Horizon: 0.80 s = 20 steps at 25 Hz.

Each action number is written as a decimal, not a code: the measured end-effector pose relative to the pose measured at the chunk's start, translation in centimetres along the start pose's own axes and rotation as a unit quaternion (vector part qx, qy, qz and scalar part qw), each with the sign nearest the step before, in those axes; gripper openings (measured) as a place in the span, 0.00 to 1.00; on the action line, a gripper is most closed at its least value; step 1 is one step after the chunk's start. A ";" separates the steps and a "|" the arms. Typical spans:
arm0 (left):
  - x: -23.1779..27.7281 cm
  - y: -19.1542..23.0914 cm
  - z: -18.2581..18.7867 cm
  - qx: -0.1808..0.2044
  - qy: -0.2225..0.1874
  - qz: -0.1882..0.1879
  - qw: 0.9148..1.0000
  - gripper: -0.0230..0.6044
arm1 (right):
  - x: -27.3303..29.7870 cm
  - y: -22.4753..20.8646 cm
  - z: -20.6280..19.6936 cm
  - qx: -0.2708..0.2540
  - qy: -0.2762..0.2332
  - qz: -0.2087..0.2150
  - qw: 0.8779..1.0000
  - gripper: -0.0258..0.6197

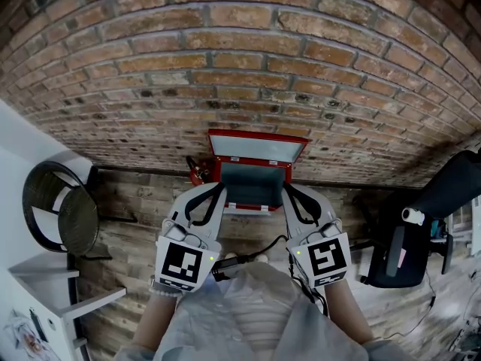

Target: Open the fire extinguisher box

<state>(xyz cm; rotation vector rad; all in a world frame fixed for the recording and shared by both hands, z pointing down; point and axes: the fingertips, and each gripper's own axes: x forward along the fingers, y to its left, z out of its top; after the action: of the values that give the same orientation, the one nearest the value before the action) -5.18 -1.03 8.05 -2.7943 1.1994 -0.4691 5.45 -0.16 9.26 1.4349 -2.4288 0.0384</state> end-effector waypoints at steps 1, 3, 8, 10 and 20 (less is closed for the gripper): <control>0.0 0.0 -0.1 0.002 0.002 -0.001 1.000 0.03 | 0.0 0.0 0.1 -0.001 -0.002 -0.001 1.000 0.05; 0.0 0.0 -0.1 -0.001 0.000 0.000 1.000 0.03 | 0.1 -0.1 0.3 -0.004 -0.003 -0.001 1.000 0.05; -0.1 -0.1 -0.2 -0.002 0.001 0.001 1.000 0.03 | 0.2 0.1 0.3 -0.008 0.000 0.002 1.000 0.05; 0.0 -0.1 -0.1 -0.003 -0.001 0.002 1.000 0.03 | 0.3 0.2 0.3 -0.011 0.000 0.005 1.000 0.05; 0.1 0.1 -0.2 -0.008 -0.001 0.004 1.000 0.03 | 0.5 0.4 0.2 -0.019 0.004 0.011 1.000 0.05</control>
<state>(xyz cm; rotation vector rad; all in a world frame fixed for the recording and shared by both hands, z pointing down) -5.25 -1.14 8.28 -2.8008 1.2201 -0.4567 4.89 -0.42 9.26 1.3886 -2.4256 0.0032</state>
